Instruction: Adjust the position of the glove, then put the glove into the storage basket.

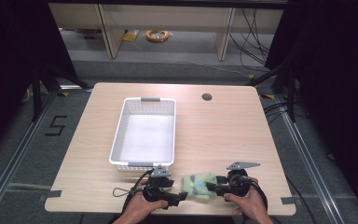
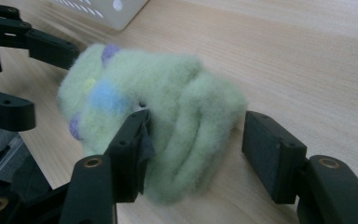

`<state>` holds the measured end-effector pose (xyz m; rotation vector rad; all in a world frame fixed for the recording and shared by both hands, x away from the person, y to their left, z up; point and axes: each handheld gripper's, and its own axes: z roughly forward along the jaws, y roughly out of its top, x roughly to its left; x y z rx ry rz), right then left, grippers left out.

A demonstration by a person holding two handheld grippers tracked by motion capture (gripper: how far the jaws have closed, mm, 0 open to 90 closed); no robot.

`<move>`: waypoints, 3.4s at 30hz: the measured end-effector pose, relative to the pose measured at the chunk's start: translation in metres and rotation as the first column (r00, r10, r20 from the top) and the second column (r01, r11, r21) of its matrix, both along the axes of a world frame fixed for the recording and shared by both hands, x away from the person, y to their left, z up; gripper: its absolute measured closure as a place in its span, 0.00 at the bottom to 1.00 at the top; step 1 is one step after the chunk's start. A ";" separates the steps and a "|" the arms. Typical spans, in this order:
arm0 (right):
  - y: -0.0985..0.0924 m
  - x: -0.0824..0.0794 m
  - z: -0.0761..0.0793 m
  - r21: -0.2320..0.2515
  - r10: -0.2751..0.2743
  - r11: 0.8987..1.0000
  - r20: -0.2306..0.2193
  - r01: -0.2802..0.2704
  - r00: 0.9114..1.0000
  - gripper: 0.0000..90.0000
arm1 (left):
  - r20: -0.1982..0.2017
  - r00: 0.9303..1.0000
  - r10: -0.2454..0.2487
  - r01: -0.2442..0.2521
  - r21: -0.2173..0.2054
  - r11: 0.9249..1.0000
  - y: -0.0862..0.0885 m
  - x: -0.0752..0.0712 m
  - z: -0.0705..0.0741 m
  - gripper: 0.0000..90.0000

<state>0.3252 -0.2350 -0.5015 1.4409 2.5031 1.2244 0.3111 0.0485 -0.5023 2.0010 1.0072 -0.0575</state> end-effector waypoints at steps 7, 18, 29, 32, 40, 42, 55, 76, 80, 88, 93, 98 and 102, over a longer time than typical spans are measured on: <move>0.000 0.001 -0.003 0.024 0.017 1.000 -0.010 -0.017 1.000 0.50 | -0.045 0.999 -0.018 0.018 0.003 1.000 -0.011 0.013 -0.006 0.33; 0.000 0.001 -0.004 0.025 0.021 0.999 -0.010 -0.020 1.000 0.50 | -0.019 0.999 -0.051 0.051 0.025 0.998 -0.020 0.017 -0.009 0.44; 0.002 0.002 -0.005 0.034 0.030 0.999 -0.008 -0.030 1.000 0.51 | -0.007 0.997 -0.075 0.076 0.010 0.997 -0.023 0.018 -0.012 0.61; 0.002 0.001 -0.005 0.037 0.034 0.999 -0.010 -0.034 0.999 0.52 | -0.002 0.997 -0.074 0.074 0.012 0.997 -0.021 0.018 -0.012 0.67; 0.003 0.004 -0.007 0.062 0.037 0.997 -0.034 -0.035 0.999 0.59 | 0.010 0.997 -0.072 0.072 0.008 0.997 -0.021 0.016 -0.011 0.74; 0.003 0.005 -0.009 0.083 0.037 0.996 -0.048 -0.033 0.998 0.60 | 0.020 0.997 -0.074 0.074 0.011 0.997 -0.022 0.015 -0.011 0.75; 0.003 0.002 -0.005 0.118 0.055 0.992 -0.018 -0.052 0.998 0.78 | 0.026 0.996 -0.084 0.084 0.009 0.996 -0.020 0.011 -0.009 0.78; 0.007 -0.009 0.013 0.160 0.066 0.984 0.039 -0.072 0.997 0.82 | 0.055 0.994 -0.099 0.100 -0.012 0.995 -0.011 0.005 0.007 0.79; 0.008 -0.011 0.017 0.163 0.066 0.984 0.047 -0.073 0.997 0.82 | 0.073 0.993 -0.096 0.097 -0.006 0.995 -0.011 0.003 0.012 0.79; 0.012 -0.013 0.027 0.176 0.060 0.982 0.049 -0.068 0.997 0.82 | 0.078 0.993 -0.091 0.093 -0.026 0.995 -0.007 0.002 0.024 0.79; 0.012 -0.009 0.035 0.173 0.068 0.982 0.079 -0.081 0.995 0.82 | 0.094 0.990 -0.103 0.106 -0.031 0.994 -0.003 0.005 0.041 0.79; 0.015 -0.008 0.052 0.195 0.069 0.977 0.078 -0.083 0.995 0.82 | 0.105 0.988 -0.116 0.119 -0.026 0.993 0.001 0.010 0.057 0.79; 0.020 0.001 0.068 0.192 0.091 0.975 0.133 -0.115 0.987 0.82 | 0.116 0.987 -0.115 0.118 -0.022 0.993 0.008 0.015 0.071 0.79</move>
